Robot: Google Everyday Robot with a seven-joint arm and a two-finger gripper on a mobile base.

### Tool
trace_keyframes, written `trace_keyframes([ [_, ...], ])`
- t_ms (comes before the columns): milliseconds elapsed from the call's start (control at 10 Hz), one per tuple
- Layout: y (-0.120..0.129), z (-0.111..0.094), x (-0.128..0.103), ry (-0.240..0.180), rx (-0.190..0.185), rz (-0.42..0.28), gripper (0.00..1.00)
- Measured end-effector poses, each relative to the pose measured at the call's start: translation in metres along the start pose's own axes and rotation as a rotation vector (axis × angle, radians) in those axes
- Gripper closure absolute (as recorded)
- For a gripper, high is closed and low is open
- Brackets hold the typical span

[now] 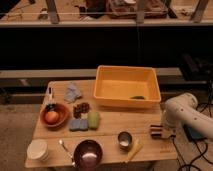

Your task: Wipe table surface with eraser

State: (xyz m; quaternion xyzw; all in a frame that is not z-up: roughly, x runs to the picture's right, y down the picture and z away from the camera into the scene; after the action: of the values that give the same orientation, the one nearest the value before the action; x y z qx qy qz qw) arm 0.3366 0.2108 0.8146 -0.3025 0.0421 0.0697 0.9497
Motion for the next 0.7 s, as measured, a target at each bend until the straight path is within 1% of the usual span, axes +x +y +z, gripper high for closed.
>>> trace_keyframes([
  [200,-0.03,-0.001,-0.01,0.0,0.022,-0.011,0.94],
  [400,-0.054,-0.004,-0.028,-0.003,0.036,-0.026,0.94],
  [500,-0.06,-0.005,-0.045,-0.016,0.032,-0.024,0.94],
  [700,-0.057,-0.006,-0.072,-0.037,0.018,-0.038,0.94],
])
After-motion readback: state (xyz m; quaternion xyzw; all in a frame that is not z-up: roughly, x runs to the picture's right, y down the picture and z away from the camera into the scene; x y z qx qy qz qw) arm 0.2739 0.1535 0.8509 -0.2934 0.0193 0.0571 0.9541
